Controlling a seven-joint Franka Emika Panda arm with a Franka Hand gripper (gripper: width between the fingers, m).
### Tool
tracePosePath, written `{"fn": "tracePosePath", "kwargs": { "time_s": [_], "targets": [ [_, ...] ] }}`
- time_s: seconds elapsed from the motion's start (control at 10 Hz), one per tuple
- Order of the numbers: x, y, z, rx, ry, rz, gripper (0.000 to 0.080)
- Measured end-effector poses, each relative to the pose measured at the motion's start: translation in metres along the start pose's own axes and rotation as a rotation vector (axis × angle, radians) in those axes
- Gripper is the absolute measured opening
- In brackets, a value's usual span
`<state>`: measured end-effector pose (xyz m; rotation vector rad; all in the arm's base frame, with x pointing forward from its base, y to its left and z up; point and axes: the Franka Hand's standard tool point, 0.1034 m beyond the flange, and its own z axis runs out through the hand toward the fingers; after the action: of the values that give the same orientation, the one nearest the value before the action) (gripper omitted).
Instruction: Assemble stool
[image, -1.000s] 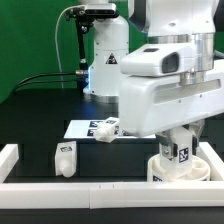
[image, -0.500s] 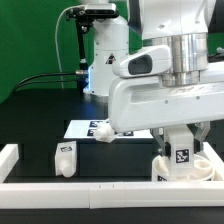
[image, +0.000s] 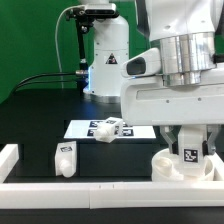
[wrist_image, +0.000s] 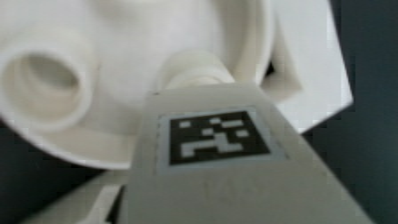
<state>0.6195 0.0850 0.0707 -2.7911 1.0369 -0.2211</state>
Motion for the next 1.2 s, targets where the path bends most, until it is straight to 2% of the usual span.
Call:
{"fn": "tracePosePath", "kwargs": {
  "time_s": [0.3, 0.4, 0.6, 0.9, 1.1, 1.2],
  "targets": [
    [0.0, 0.004, -0.002, -0.006, -0.003, 0.175, 0.0338],
    [-0.003, 0.005, -0.002, -0.024, -0.012, 0.347, 0.0338],
    [-0.018, 0.001, 0.004, -0.04, -0.016, 0.734, 0.0338],
    [-0.024, -0.006, 0.005, -0.021, -0.018, 1.086, 0.0337],
    [-0.024, -0.006, 0.004, -0.017, -0.025, 1.092, 0.0337],
    [-0.023, -0.004, 0.004, -0.018, -0.026, 1.01, 0.0435]
  ]
}}
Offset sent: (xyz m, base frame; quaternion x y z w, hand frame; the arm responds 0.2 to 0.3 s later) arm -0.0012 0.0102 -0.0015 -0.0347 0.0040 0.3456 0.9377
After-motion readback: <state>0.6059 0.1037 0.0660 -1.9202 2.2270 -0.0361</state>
